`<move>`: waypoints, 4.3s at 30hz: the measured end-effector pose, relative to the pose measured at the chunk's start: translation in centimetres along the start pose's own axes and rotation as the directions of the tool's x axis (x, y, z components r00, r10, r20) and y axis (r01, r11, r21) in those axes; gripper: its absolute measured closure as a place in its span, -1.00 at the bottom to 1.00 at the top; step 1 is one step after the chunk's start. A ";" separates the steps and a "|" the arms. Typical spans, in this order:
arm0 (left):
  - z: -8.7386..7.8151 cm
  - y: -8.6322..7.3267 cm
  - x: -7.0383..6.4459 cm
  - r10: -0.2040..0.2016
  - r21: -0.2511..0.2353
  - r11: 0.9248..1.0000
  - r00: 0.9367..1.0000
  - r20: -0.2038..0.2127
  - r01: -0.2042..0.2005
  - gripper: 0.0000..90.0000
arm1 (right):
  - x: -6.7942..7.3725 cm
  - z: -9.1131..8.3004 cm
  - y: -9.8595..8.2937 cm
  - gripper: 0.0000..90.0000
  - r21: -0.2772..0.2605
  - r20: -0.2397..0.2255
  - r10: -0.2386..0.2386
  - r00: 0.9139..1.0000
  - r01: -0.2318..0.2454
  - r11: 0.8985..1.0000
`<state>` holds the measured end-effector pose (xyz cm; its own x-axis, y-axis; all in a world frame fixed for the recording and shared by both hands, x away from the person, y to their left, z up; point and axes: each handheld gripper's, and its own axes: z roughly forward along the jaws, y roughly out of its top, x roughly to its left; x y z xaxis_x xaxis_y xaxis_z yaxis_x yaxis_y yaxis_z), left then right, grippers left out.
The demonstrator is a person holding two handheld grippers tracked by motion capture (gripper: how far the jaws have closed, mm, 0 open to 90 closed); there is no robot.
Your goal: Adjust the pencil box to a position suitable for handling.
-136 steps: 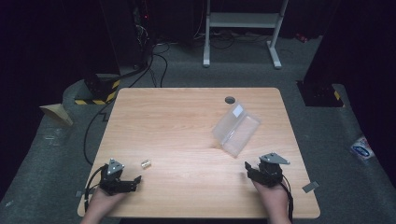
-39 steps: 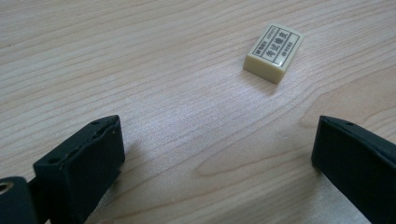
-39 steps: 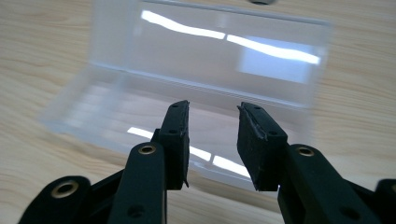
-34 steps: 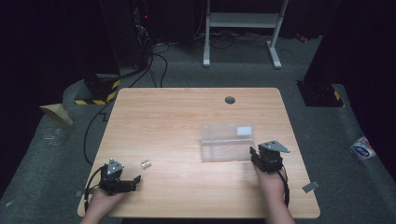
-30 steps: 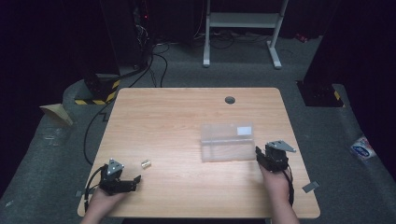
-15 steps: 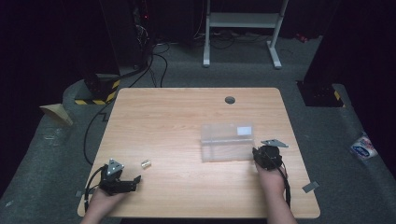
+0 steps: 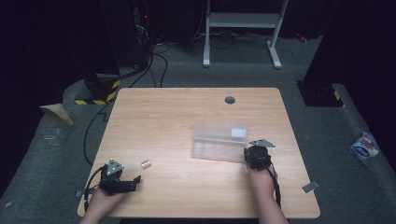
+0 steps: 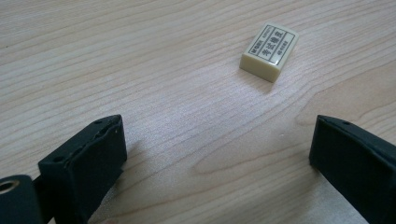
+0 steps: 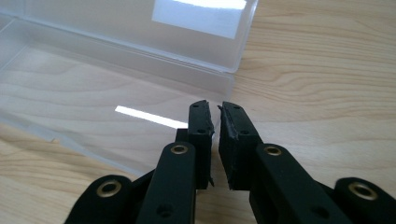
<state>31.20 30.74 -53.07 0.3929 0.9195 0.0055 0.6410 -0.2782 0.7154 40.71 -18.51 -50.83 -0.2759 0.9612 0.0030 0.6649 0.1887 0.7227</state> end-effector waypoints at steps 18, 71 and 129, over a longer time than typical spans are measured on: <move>0.0 0.0 0.0 0.002 -0.001 1.000 1.000 0.002 -0.002 -0.91 | 3.9 1.4 1.2 0.85 -0.003 -0.045 -0.063 0.997 0.063 0.998; 0.1 0.1 -0.2 -0.010 -0.003 1.000 1.000 -0.021 0.010 -0.90 | 0.9 -2.2 0.0 0.09 -0.116 -0.108 -0.064 0.992 0.051 0.992; -0.4 1.9 -0.5 0.055 -0.057 0.997 0.998 0.021 -0.054 -0.68 | -4.7 -3.2 -5.2 -0.30 -0.011 0.016 -0.009 1.000 0.010 1.000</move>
<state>31.94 29.92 -51.44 0.4416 0.8967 0.0301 0.5802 -0.3110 0.7528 36.30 -24.66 -52.36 -0.2712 0.9624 -0.0148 0.6548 0.1958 0.7300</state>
